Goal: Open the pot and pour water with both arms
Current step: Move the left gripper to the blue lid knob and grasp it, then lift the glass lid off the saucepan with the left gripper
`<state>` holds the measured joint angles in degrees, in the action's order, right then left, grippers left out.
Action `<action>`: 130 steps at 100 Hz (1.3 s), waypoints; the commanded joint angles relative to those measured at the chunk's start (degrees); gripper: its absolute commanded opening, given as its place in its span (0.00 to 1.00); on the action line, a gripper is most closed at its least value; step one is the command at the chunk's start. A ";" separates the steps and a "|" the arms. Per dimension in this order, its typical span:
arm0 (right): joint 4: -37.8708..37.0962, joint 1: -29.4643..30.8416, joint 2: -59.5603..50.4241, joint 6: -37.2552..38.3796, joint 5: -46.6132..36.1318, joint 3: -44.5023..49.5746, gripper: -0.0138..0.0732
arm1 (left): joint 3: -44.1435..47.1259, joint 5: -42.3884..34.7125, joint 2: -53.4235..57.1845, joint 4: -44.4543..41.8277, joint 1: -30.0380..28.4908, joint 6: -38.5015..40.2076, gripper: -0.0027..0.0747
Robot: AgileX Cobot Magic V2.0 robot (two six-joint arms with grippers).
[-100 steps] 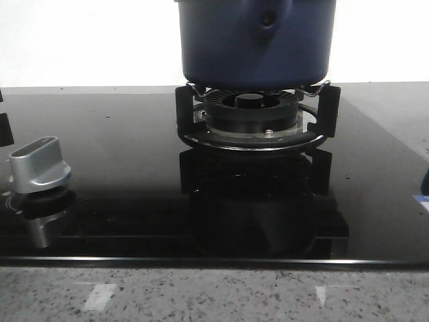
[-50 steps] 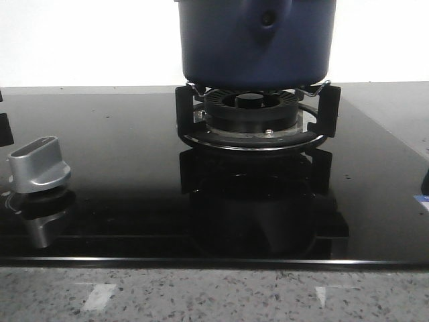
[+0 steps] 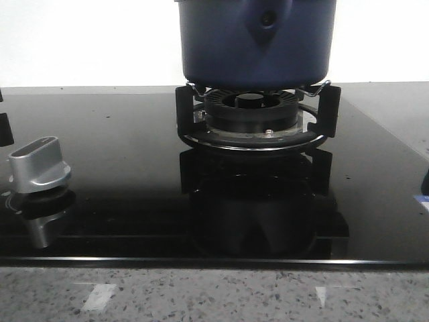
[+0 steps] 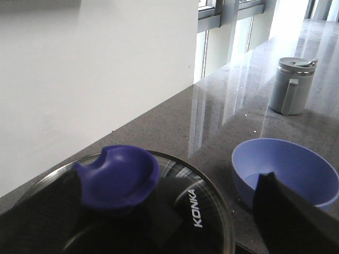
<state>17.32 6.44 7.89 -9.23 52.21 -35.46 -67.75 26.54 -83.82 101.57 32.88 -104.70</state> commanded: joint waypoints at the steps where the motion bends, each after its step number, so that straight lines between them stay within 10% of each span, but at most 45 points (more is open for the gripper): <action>1: 0.76 0.29 1.66 -0.67 -2.95 -1.94 0.50 | -4.05 1.79 -0.02 3.16 0.35 -0.44 0.78; 130: 0.76 0.29 1.66 -0.67 -0.39 -1.94 0.50 | -11.07 1.92 -12.02 5.72 0.15 -0.44 0.74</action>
<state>17.32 6.44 7.89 -9.35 55.85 -35.46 -76.90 24.40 -97.81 103.01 32.97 -105.75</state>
